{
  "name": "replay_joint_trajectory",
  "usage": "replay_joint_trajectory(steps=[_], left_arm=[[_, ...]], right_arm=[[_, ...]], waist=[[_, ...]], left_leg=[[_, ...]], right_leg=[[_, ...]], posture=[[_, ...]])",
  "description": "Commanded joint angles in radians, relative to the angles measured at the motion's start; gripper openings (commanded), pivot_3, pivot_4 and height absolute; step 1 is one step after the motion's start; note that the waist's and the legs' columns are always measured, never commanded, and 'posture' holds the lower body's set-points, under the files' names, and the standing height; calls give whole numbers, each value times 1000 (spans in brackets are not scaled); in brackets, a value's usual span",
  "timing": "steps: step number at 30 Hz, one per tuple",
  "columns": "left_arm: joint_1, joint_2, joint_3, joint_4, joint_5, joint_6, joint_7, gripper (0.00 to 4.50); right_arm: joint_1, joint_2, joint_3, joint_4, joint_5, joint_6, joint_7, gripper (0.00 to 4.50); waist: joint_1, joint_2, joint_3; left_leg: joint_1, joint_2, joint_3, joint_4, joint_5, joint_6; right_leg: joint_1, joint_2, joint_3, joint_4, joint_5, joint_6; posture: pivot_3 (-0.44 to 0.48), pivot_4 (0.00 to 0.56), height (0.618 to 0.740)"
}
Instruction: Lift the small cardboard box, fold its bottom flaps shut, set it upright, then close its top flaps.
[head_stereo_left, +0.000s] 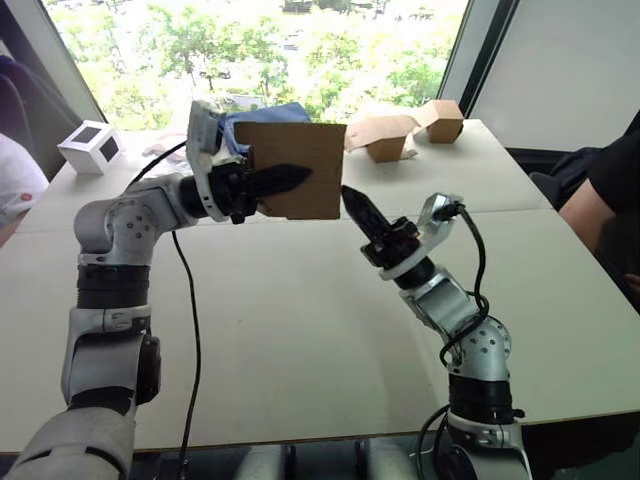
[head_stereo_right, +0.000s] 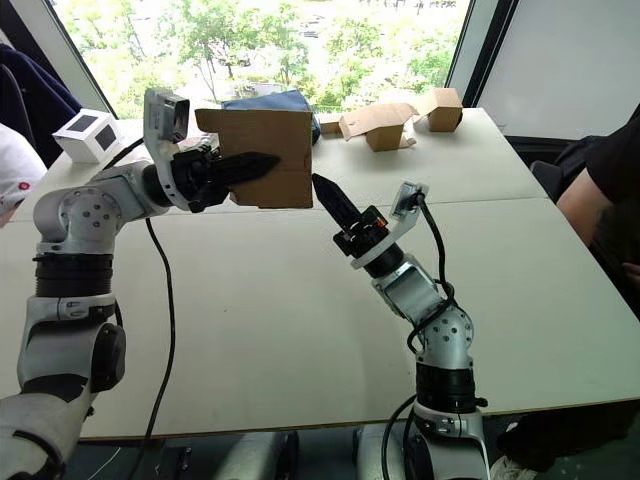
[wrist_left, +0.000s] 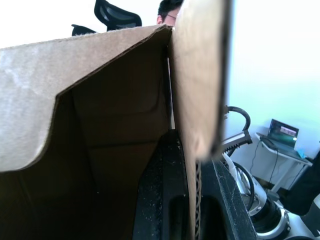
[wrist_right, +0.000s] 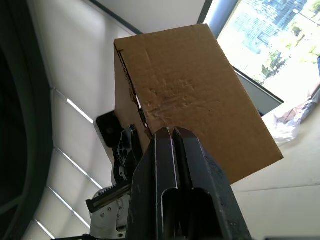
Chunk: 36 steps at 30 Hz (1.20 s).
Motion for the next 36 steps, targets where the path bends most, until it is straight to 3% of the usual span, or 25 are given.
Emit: replay_joint_trajectory(steps=[1, 5, 7, 11, 13, 15, 17, 23, 29, 35, 36], left_arm=[[-9, 9, -11, -25, 4, -12, -13, 0], [-22, 65, -44, -29, 32, 3, -55, 0], [-39, 120, -92, -37, 73, -9, -95, 0], [-104, 209, -270, -66, 236, -67, -146, 0], [-137, 263, -421, -64, 405, -188, -198, 0], [-181, 307, -556, -34, 552, -274, -263, 0], [-239, 287, -629, 0, 617, -280, -295, 0], [-317, 166, -785, -13, 710, -116, -333, 0], [-277, 162, -888, -109, 756, -51, -385, 0], [-292, 137, -898, -118, 746, 8, -419, 0], [-296, 130, -897, -115, 746, 17, -419, 254]], right_arm=[[-8, -10, 33, -62, -13, 13, 26, 49], [33, -127, -32, -113, -11, 39, 34, 49], [69, -250, -46, -158, -53, 68, 74, 49], [157, -569, -12, -256, -235, 97, 237, 49], [195, -711, 31, -290, -355, 65, 315, 49], [220, -805, 82, -320, -467, 27, 368, 49], [249, -874, 128, -342, -578, -24, 405, 49], [259, -853, 208, -370, -753, -87, 359, 49], [286, -773, 240, -398, -834, -87, 291, 49], [317, -728, 235, -383, -878, -102, 283, 49], [320, -722, 232, -377, -881, -107, 286, 15]], waist=[[0, 0, 0], [1, 0, 0], [2, 0, 0], [8, 0, 1], [6, 0, 1], [6, 0, 1], [3, 0, 1], [6, -1, 1], [4, -1, 1], [8, -1, 1], [7, -1, 1]], left_leg=[[0, 0, 0, 0, 0, 0], [0, 0, 0, 0, 0, 0], [0, 0, 0, 0, 0, 0], [-2, -1, 0, 0, 0, 1], [-1, -1, 0, 1, -1, 1], [1, 0, 0, 1, -1, 1], [3, 0, 1, 0, -1, 2], [-2, 3, -1, 3, -2, 3], [-4, 3, -2, 5, -2, 4], [-5, 2, -3, 7, -2, 4], [-5, 2, -4, 8, -2, 4]], right_leg=[[0, 0, 0, 0, 0, 0], [0, 0, 0, 0, 0, 0], [0, 0, 0, 0, 0, 0], [0, 0, -1, -2, 0, 0], [3, 0, -2, -4, 0, 1], [5, 1, -2, -6, -1, 2], [8, 4, -2, -9, -1, 2], [7, 5, -2, -11, -1, 2], [5, 5, -1, -10, -1, 2], [6, 5, -2, -10, -1, 2], [6, 5, -2, -9, -1, 2]], posture=[[0, 150, 740], [0, 150, 740], [0, 150, 740], [0, 150, 740], [0, 150, 740], [0, 150, 740], [0, 150, 740], [0, 150, 740], [0, 150, 740], [0, 150, 740], [0, 150, 740]])
